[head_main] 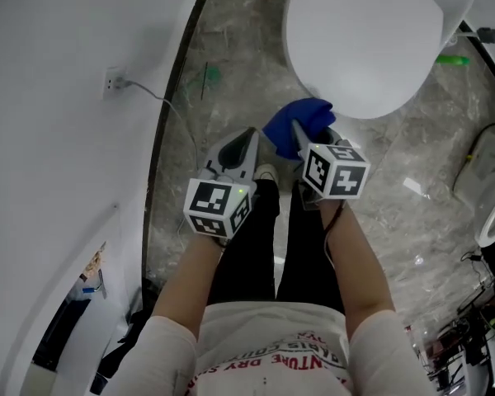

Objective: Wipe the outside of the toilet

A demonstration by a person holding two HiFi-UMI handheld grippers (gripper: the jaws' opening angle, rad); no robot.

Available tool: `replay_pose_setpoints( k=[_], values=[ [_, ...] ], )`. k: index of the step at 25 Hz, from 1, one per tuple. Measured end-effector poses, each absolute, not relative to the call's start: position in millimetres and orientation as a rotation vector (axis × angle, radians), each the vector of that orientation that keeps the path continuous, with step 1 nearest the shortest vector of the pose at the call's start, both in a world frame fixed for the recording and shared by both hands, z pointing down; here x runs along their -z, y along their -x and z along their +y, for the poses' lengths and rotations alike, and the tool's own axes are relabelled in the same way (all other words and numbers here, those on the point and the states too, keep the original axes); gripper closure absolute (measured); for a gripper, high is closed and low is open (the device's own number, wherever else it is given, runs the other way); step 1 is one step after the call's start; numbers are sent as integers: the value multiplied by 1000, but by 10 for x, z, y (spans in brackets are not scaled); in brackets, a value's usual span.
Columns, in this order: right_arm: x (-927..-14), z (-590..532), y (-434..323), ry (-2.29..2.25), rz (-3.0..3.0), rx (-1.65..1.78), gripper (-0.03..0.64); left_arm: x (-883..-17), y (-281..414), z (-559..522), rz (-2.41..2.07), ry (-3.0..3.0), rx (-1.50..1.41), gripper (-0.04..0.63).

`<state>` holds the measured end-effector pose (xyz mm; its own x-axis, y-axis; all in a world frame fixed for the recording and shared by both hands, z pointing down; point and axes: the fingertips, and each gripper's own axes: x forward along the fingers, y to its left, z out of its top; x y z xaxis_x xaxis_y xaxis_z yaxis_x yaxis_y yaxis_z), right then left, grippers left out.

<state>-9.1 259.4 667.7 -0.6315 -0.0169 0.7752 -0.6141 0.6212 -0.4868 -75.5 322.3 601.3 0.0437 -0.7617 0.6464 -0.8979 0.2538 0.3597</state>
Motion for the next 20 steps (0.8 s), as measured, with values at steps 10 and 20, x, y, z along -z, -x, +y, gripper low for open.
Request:
replay_pose_setpoints(
  k=[10,20],
  values=[
    [-4649,1074,-402,-585,-2259,-833,540,-4367,737,2119,-1848,-1541,-128,589],
    [-3701,-293,-139,-594,-2341,-662,540,-3648,1084,1155,-1945,-1477,-1,589]
  ],
)
